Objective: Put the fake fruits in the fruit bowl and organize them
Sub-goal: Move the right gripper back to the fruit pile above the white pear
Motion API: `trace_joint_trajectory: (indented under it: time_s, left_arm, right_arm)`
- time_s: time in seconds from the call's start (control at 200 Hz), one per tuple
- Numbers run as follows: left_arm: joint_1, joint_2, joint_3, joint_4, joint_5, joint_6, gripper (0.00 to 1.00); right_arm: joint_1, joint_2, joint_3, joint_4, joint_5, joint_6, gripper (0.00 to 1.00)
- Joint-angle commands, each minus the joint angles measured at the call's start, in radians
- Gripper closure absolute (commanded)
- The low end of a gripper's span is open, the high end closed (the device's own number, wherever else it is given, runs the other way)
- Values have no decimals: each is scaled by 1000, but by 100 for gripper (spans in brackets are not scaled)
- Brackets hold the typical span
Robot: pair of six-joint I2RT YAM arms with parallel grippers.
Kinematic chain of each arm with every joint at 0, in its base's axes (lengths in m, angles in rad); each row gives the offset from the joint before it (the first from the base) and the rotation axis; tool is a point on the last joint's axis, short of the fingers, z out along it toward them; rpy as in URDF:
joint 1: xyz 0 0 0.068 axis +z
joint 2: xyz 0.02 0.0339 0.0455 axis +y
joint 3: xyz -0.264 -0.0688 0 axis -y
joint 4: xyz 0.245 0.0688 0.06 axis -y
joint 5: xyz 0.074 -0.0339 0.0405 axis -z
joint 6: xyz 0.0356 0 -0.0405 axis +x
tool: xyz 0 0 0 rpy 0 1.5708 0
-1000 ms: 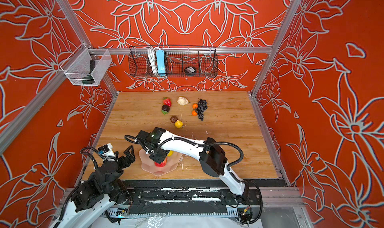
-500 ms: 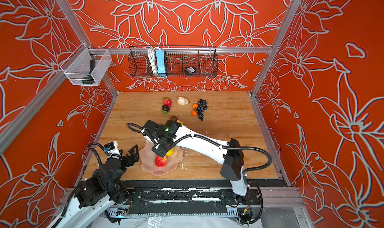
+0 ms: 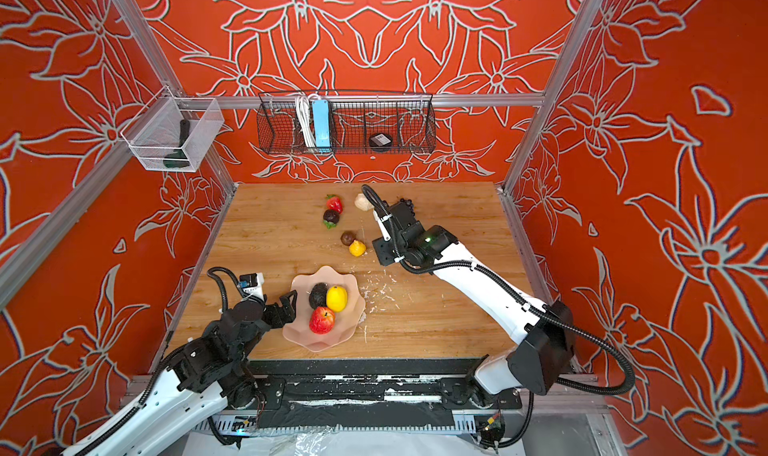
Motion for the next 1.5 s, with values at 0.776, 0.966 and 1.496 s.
trace_joint_trajectory:
  time_s: [0.776, 0.966, 1.496]
  left_arm:
    - [8, 3, -58, 146, 61, 94, 5]
    - [8, -42, -65, 129, 55, 92, 5]
    - [8, -66, -83, 138, 48, 105, 5]
  right_arm:
    - [-155, 608, 330, 385, -234, -546, 3]
    - [-167, 799, 580, 230, -238, -792, 5]
    - [-231, 1186, 1068, 128, -219, -975, 8]
